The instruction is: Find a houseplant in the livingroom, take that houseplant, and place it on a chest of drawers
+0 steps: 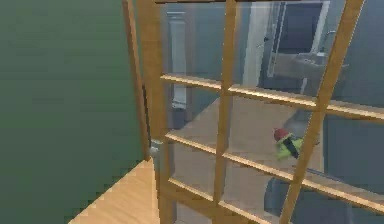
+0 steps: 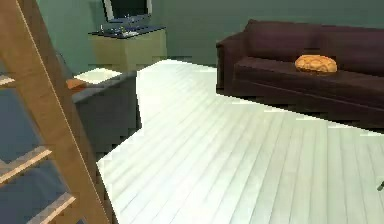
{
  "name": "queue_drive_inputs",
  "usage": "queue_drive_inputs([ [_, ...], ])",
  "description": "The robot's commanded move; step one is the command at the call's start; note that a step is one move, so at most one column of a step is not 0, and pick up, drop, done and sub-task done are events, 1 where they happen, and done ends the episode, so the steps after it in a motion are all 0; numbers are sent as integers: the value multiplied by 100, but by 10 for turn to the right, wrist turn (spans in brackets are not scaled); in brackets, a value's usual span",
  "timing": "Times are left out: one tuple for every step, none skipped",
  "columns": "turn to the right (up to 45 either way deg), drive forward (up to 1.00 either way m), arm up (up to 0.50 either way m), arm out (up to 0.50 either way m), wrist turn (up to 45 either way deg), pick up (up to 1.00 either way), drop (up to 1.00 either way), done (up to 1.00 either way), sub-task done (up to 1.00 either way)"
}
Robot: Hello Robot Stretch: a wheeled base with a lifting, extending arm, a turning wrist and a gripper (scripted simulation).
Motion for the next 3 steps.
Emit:
queue_drive_inputs([
  [450, 0, 0, 0, 0, 0, 0, 0, 0],
  [450, 0, 0, 0, 0, 0, 0, 0, 0],
  [300, 0, 0, 0, 0, 0, 0, 0, 0],
])
